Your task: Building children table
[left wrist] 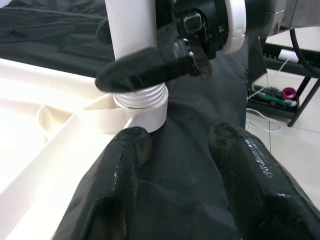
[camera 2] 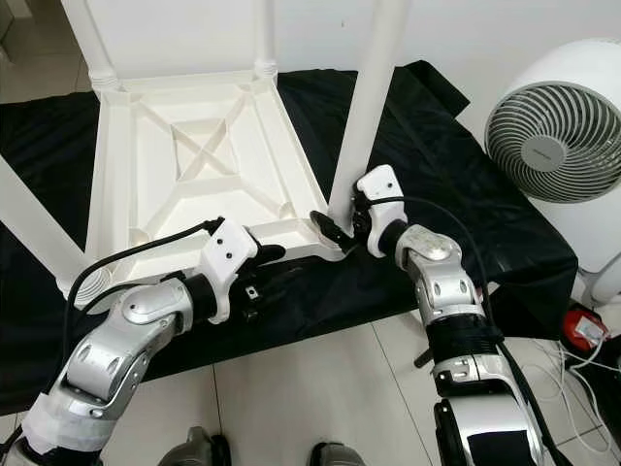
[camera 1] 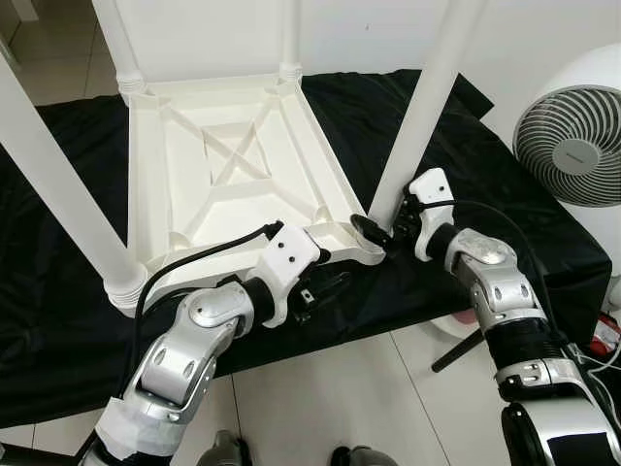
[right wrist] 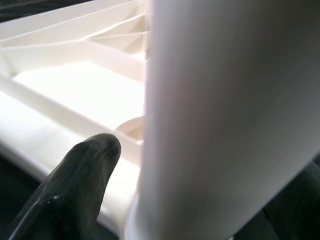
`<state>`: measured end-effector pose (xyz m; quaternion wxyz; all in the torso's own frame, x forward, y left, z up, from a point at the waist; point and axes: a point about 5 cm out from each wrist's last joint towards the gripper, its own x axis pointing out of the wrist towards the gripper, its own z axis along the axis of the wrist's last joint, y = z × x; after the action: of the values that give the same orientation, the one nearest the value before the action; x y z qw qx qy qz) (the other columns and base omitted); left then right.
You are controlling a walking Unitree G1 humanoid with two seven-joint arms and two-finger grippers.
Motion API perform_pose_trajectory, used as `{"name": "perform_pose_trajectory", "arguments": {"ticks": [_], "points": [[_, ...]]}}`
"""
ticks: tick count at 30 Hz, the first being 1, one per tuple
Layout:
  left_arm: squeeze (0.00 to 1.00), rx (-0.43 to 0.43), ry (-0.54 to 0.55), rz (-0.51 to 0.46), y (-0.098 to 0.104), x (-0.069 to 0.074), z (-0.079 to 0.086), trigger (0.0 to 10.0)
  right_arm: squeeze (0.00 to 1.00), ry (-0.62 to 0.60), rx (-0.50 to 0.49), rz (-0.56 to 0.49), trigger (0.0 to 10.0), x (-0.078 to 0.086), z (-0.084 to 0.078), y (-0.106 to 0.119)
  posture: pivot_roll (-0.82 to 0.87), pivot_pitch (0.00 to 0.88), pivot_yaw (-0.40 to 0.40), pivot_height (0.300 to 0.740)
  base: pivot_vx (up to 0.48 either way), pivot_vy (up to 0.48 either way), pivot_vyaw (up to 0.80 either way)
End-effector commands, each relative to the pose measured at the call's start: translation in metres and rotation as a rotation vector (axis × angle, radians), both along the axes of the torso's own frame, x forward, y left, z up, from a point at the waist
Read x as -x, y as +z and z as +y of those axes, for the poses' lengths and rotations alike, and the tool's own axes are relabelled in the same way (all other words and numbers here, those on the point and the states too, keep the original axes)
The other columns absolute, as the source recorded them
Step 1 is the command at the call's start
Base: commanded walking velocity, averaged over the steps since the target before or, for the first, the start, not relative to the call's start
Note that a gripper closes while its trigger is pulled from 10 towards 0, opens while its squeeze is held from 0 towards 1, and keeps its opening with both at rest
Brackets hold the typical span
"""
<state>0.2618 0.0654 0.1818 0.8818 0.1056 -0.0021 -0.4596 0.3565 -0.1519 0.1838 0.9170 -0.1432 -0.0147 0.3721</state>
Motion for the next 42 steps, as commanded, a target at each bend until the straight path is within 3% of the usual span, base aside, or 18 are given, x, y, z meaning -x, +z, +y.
{"name": "perform_pose_trajectory", "arguments": {"ticks": [1,2,4,6,13,19,20,21,25,35,37,38,39,41,42], "points": [[0.0,0.004,0.011,0.006,-0.001,-0.001,0.001,10.0,0.0,0.025,0.019,0.01,10.0,0.0,0.003,-0.003,-0.04,0.092,0.002,0.74,0.0,0.0,0.0],[0.0,0.005,0.012,0.006,-0.001,-0.001,0.001,10.0,0.0,0.041,0.028,0.019,4.4,-0.003,0.006,-0.004,-0.04,0.091,0.004,0.74,0.0,0.0,0.0],[0.0,0.005,0.012,0.006,-0.001,-0.001,0.001,10.0,0.0,0.041,0.028,0.019,4.4,-0.003,0.006,-0.004,-0.04,0.091,0.004,0.74,0.0,0.0,0.0],[0.0,0.005,0.014,0.003,0.0,-0.002,0.001,10.0,0.0,0.071,0.052,0.045,0.0,-0.006,0.007,-0.006,-0.04,0.092,0.001,0.74,0.0,0.0,0.0],[0.0,0.006,0.015,0.001,0.001,-0.002,0.001,10.0,0.0,0.083,0.069,0.065,0.0,-0.008,0.004,-0.009,-0.04,0.092,0.001,0.74,0.0,0.0,0.0],[0.0,0.013,0.017,0.004,0.0,-0.001,0.0,10.0,0.0,0.04,0.033,0.095,0.0,-0.002,-0.01,-0.024,-0.04,0.098,-0.004,0.74,0.0,0.0,0.0],[0.0,0.014,0.016,0.006,0.0,0.0,0.0,10.0,0.0,0.015,0.015,0.103,4.5,-0.001,-0.01,-0.025,-0.05,0.102,-0.006,0.74,0.0,0.0,0.0],[0.0,0.014,0.015,0.007,-0.001,0.0,0.0,10.0,0.0,0.005,0.005,0.092,10.0,0.002,-0.008,-0.025,-0.05,0.104,-0.006,0.74,0.0,0.0,0.0],[0.0,0.015,0.014,0.008,-0.001,0.0,-0.001,10.0,0.0,-0.041,-0.024,0.069,10.0,0.003,-0.004,-0.023,-0.05,0.103,-0.005,0.74,0.0,0.0,0.0],[0.0,0.014,0.014,0.011,-0.001,0.0,0.0,10.0,0.0,-0.389,-0.152,0.028,10.0,0.003,0.01,-0.011,-0.06,0.112,-0.003,0.74,0.0,0.0,0.0],[0.0,0.014,0.014,0.011,-0.001,0.0,0.0,10.0,0.0,-0.389,-0.152,0.028,10.0,0.003,0.01,-0.011,-0.06,0.112,-0.003,0.74,0.0,0.0,0.0],[0.0,0.014,0.014,0.012,-0.001,0.0,0.0,10.0,0.0,-0.462,-0.177,0.037,10.0,0.003,0.012,-0.01,-0.06,0.111,-0.003,0.74,0.0,0.0,0.0],[0.0,0.014,0.014,0.012,-0.001,0.0,0.0,10.0,0.0,-0.462,-0.177,0.037,10.0,0.003,0.012,-0.01,-0.06,0.111,-0.003,0.74,0.0,0.0,0.0],[0.0,0.011,0.014,0.015,-0.002,0.0,0.0,10.0,0.0,-0.629,-0.211,0.026,10.0,0.007,0.019,-0.012,-0.05,0.109,-0.007,0.74,0.0,0.0,0.0],[0.0,0.011,0.014,0.015,-0.002,0.0,0.0,10.0,0.0,-0.629,-0.211,0.026,10.0,0.007,0.019,-0.012,-0.05,0.109,-0.007,0.74,0.0,0.0,0.0]]}}
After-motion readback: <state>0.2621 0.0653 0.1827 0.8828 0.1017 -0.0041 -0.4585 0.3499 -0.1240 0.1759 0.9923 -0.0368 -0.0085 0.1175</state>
